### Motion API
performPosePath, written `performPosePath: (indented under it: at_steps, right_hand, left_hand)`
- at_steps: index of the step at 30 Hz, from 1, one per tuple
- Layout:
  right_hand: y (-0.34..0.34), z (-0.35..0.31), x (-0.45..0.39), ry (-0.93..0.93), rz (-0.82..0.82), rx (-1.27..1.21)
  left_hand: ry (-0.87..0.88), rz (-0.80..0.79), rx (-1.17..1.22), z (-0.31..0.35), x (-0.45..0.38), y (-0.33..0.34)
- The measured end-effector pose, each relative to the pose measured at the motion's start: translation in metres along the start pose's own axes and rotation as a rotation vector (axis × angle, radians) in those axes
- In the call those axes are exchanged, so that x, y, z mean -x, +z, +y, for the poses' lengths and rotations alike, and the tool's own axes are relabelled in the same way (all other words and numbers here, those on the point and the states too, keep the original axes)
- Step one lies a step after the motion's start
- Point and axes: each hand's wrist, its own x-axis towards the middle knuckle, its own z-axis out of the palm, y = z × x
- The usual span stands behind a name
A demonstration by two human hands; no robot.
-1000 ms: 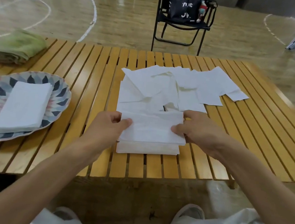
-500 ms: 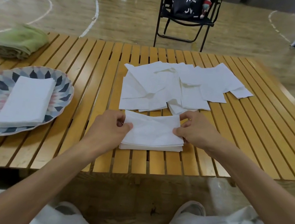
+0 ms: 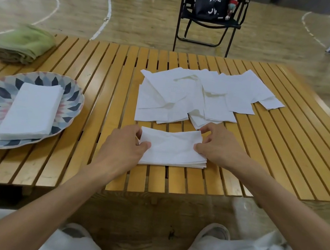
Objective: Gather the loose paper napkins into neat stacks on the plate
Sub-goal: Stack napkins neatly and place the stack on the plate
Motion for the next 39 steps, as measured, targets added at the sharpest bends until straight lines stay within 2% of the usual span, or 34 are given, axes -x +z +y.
performPosePath:
  at_steps: [4,7,10,13,16,20,25,30,39]
  right_hand:
    - [-0.004,0.002,0.003,-0.053,0.080,0.099]
    - [-0.008,0.002,0.004,-0.204,0.122,0.137]
    - [-0.006,-0.001,0.008,-0.344,0.001,0.193]
    - [0.001,-0.001,0.014,-0.384,-0.135,0.311]
    - [0.006,0.000,0.016,-0.381,-0.159,0.352]
    - [0.009,-0.001,0.015,-0.397,-0.165,0.366]
    - [0.010,0.000,0.014,-0.416,-0.167,0.379]
    - [0.002,0.000,0.013,-0.406,-0.137,0.321]
    - [-0.046,0.022,-0.019,-0.144,0.046,0.112]
  left_hand:
    - [0.022,0.072,-0.236,0.003,0.004,-0.001]
    - [0.226,0.139,-0.337,0.008,0.005,-0.001]
    - [0.439,0.003,-0.304,0.016,0.006,0.003]
    - [0.459,-0.163,-0.341,0.015,0.007,0.011]
    - [0.467,-0.226,-0.422,0.010,0.006,0.016]
    - [0.462,-0.228,-0.468,0.009,0.007,0.013]
    - [0.418,-0.200,-0.456,0.012,0.010,0.011]
    - [0.418,-0.277,-0.470,0.020,0.009,0.014]
    - [0.500,-0.278,-0.463,0.046,0.000,0.028]
